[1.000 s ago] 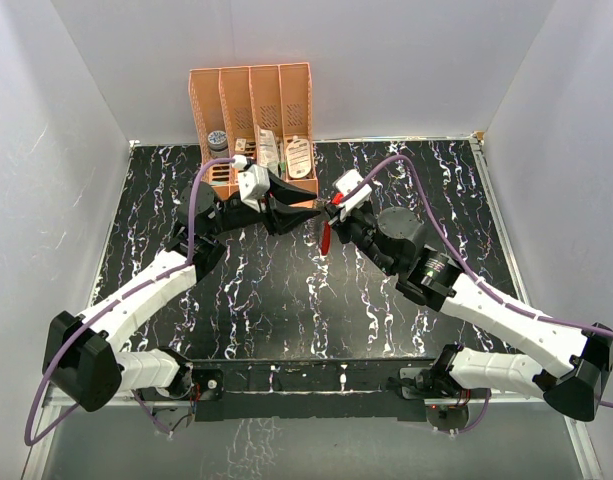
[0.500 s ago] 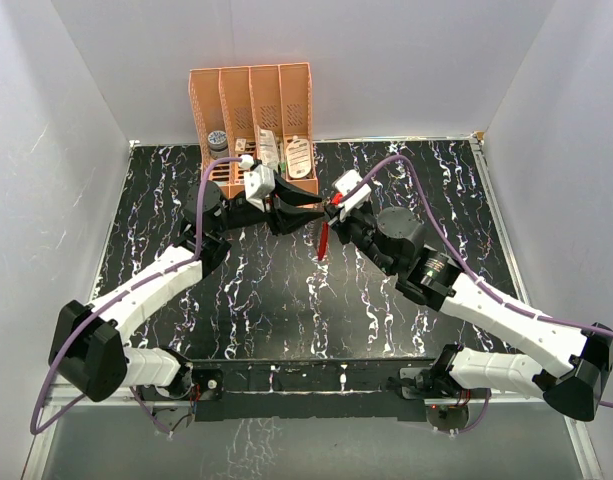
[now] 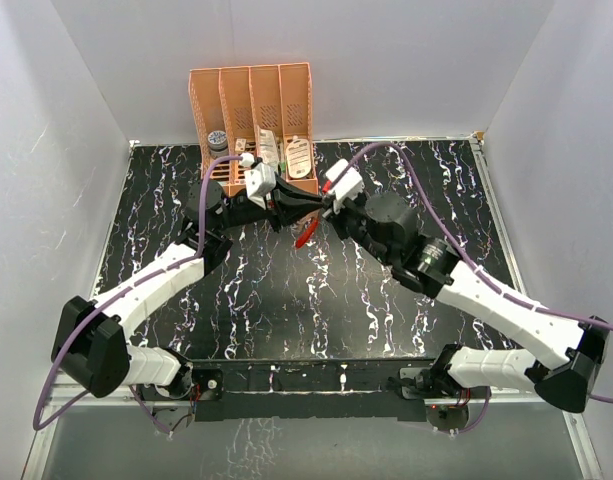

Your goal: Remove the keys from the keyring

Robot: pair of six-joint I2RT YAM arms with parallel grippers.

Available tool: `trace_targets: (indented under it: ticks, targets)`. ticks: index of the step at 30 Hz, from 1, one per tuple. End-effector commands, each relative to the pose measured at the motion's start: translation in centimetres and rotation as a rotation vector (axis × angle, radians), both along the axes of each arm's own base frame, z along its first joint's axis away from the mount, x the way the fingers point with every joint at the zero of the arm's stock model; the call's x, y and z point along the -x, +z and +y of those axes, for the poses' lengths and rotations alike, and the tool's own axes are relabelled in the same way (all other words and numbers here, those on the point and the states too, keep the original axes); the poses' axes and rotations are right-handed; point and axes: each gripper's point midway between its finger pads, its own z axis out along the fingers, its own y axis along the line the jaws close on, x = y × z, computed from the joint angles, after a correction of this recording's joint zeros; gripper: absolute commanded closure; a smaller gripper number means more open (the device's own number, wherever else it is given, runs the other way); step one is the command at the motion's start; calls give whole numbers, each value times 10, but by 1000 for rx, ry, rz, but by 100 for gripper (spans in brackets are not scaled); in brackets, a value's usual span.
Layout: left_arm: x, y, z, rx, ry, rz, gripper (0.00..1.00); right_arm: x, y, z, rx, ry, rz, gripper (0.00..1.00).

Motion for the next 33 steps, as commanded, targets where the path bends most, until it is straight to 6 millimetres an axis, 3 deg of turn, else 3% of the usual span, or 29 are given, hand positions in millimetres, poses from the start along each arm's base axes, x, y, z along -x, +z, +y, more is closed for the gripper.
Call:
trace_targets:
  ticks: [1, 6, 10, 15, 26, 33]
  targets:
    - [1, 16, 0, 9, 14, -65, 94, 5, 50, 13, -33, 31, 38, 100]
    - [-7, 12, 8, -24, 101, -78, 95, 1, 43, 0, 66, -90, 187, 100]
    - [-13, 8, 14, -48, 161, -77, 99, 8, 26, -6, 196, -156, 340, 100]
    - [-21, -4, 25, -85, 251, -62, 100, 15, 20, -16, 336, -312, 410, 100]
    - [-34, -27, 55, -179, 437, -55, 100, 24, 55, -23, 259, -326, 352, 100]
    - [-39, -37, 55, -197, 451, -28, 100, 24, 75, -27, 196, -321, 308, 100]
